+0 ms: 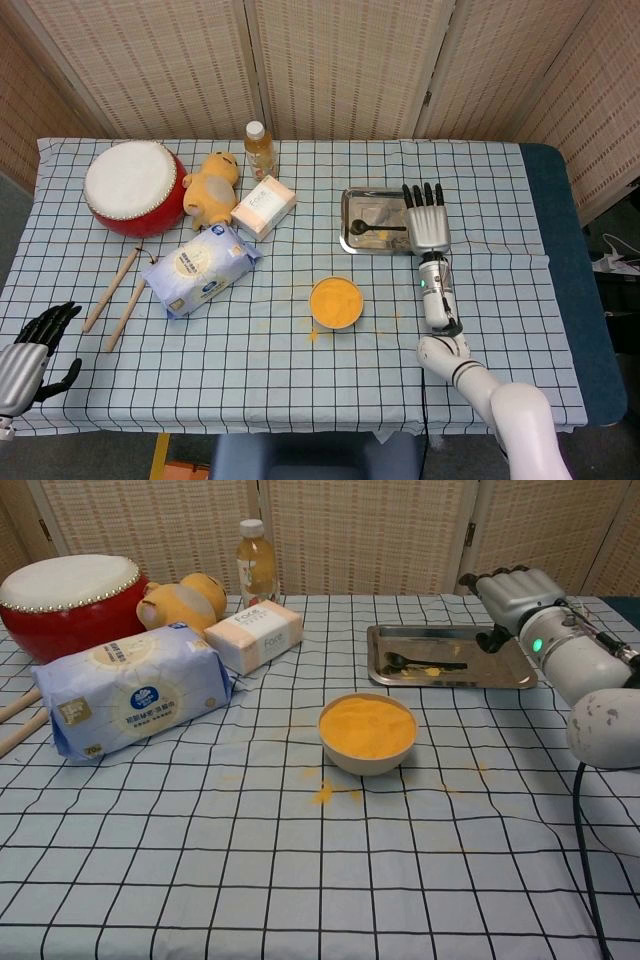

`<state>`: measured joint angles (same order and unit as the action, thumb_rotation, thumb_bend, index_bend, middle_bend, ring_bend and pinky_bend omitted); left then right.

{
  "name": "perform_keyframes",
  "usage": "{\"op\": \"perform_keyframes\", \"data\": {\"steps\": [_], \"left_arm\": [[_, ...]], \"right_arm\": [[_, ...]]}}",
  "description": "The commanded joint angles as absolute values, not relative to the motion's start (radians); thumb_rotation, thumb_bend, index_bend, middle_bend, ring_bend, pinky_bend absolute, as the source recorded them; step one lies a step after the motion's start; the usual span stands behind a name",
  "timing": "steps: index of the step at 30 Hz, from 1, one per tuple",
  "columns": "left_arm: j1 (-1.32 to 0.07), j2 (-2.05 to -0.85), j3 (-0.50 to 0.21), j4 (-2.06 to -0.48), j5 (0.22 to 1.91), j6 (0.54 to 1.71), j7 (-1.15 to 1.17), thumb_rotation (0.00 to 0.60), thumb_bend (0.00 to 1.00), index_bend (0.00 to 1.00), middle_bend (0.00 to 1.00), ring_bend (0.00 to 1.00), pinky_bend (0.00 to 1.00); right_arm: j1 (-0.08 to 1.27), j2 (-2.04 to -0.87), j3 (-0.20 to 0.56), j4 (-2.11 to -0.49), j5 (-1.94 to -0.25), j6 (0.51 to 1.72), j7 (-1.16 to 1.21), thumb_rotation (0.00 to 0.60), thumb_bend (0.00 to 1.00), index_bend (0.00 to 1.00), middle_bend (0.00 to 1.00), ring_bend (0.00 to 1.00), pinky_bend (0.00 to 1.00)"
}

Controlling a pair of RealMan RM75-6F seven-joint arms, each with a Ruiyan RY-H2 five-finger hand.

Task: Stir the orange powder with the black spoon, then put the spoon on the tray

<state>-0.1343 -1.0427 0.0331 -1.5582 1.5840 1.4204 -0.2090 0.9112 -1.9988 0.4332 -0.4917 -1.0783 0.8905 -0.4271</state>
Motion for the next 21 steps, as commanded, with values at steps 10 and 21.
{"op": "perform_keyframes", "data": {"steps": [10,21], "left_arm": [[-0.112,-1.069,0.008,-1.568,1.556,1.470,-0.132,0.600,0.46,0.00,0.01,0.00,0.12],[-0.088,-1.143,-0.025,-1.516,1.562,1.559,-0.025,0.600,0.46,0.00,0.00,0.00,0.12]], "right_arm": [[0.339,-1.309,0.094,-1.738,-1.308,1.410,-0.512,0.600,0.39,0.00,0.01,0.00,0.00],[0.143,-1.266,-0.013,-1.690,-1.405,1.581,-0.297,0.600,0.39,0.00,0.00,0.00,0.00]]}}
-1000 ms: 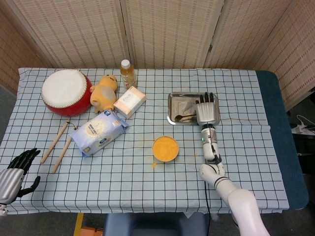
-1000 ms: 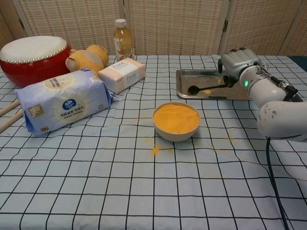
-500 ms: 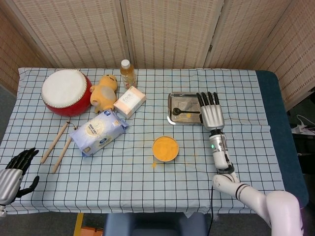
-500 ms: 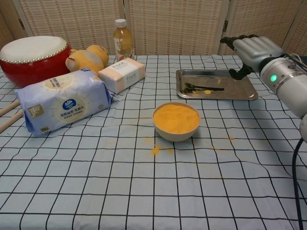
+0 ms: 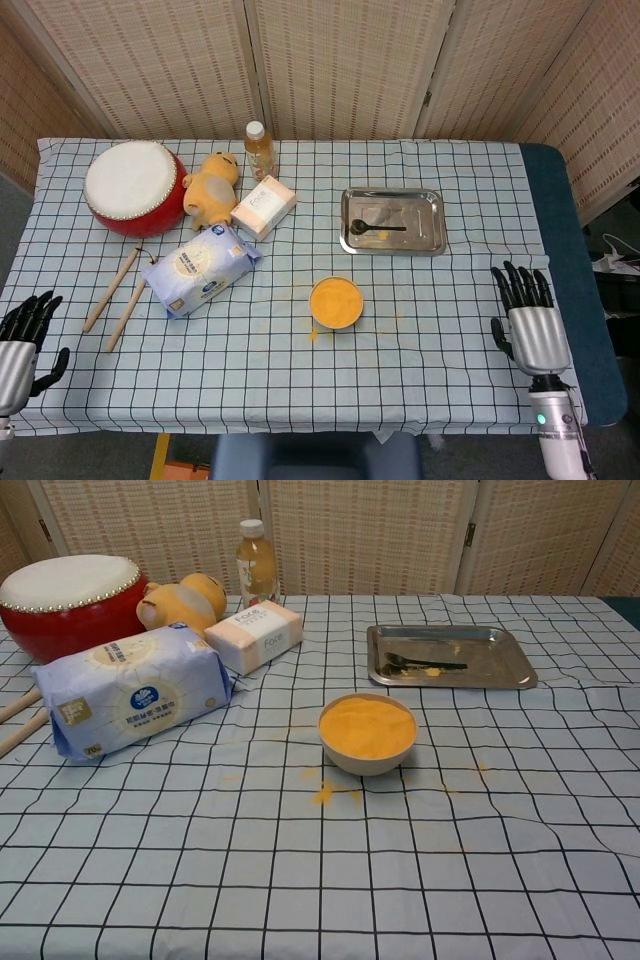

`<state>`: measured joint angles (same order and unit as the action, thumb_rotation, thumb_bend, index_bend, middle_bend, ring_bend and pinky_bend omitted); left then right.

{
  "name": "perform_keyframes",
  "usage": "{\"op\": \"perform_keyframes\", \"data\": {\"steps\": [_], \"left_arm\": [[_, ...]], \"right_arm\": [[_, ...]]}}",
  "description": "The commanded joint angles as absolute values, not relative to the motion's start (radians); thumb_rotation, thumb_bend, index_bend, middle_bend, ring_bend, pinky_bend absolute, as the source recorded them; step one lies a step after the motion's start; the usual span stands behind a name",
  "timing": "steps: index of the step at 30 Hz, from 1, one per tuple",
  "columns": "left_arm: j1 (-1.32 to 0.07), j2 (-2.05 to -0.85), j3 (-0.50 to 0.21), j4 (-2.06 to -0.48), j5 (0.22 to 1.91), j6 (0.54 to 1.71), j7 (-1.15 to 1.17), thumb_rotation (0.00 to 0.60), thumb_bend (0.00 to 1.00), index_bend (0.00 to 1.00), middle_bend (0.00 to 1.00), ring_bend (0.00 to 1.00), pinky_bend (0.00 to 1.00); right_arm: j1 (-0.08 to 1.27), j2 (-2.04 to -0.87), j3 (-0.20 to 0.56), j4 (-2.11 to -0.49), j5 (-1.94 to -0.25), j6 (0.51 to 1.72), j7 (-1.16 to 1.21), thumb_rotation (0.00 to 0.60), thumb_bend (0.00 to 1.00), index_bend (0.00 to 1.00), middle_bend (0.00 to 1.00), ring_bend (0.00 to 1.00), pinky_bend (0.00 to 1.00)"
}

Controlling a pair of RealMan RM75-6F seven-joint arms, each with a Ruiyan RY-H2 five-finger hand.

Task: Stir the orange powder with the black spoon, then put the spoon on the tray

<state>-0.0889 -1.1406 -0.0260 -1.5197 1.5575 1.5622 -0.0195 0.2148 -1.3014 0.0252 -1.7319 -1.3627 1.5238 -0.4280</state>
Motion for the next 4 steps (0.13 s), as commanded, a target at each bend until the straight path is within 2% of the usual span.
{"op": "perform_keyframes", "data": {"steps": [1,2,3,4], "left_arm": [[-0.050,-1.161,0.016,-1.533,1.582,1.583,-0.007,0.600,0.46,0.00,0.00,0.00,0.12],[0.006,-1.177,0.035,-1.549,1.619,1.682,0.023,0.600,0.46,0.00,0.00,0.00,0.12],[-0.020,-1.154,0.002,-1.561,1.586,1.654,0.024,0.600,0.45,0.00,0.00,0.00,0.12],[-0.090,-1.148,-0.040,-1.565,1.541,1.552,0.021,0.600,0.45,0.00,0.00,0.00,0.12]], "right_arm": [[0.137,-1.258,-0.002,-1.685,-1.401,1.587,-0.266,0.600,0.39,0.00,0.00,0.00,0.00],[0.131,-1.253,0.007,-1.675,-1.400,1.598,-0.260,0.600,0.39,0.00,0.00,0.00,0.00],[0.128,-1.253,0.011,-1.670,-1.401,1.603,-0.263,0.600,0.39,0.00,0.00,0.00,0.00],[0.124,-1.256,0.018,-1.664,-1.403,1.612,-0.268,0.600,0.39,0.00,0.00,0.00,0.00]]}}
